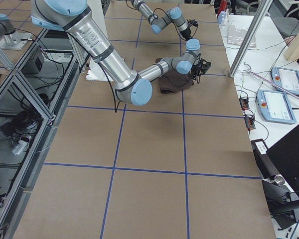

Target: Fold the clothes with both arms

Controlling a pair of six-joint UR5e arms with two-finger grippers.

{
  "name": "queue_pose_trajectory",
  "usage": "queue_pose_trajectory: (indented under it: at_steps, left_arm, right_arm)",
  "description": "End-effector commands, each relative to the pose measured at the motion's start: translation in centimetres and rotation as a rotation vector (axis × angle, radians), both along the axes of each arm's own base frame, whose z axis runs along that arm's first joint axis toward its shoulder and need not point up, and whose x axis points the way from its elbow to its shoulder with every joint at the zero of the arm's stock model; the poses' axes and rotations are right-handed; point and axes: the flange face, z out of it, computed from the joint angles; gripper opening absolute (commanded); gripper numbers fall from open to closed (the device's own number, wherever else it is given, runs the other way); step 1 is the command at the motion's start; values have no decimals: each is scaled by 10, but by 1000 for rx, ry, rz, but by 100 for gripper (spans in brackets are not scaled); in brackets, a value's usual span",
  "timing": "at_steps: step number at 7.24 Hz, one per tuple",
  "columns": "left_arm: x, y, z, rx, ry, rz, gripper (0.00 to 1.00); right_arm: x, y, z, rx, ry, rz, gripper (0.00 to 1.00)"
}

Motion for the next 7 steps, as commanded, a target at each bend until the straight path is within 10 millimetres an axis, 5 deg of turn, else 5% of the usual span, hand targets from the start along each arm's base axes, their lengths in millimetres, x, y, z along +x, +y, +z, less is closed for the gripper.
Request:
queue_pose_trajectory:
  at_steps: [1, 2, 3, 5, 6, 7]
  left_arm:
    - [-62, 23, 16, 70, -9, 94, 100]
    - [-105, 32, 38, 139, -74, 178, 100]
    - [-176, 37, 85, 180, -135, 317, 100]
    - [-330, 7, 183, 318, -333, 538, 100]
    - [-385, -6, 230, 329, -382, 590, 100]
    - [-459, -5, 281, 329, -412, 615, 100]
  right_arm:
    - [63, -18, 43, 48, 4, -78, 100]
    - [104, -15, 78, 90, 37, -93, 100]
    - [158, -12, 130, 174, 102, -166, 100]
    - [280, -4, 242, 317, 245, -341, 100]
    - [345, -8, 262, 335, 265, -408, 100]
    - [415, -1, 284, 333, 277, -440, 100]
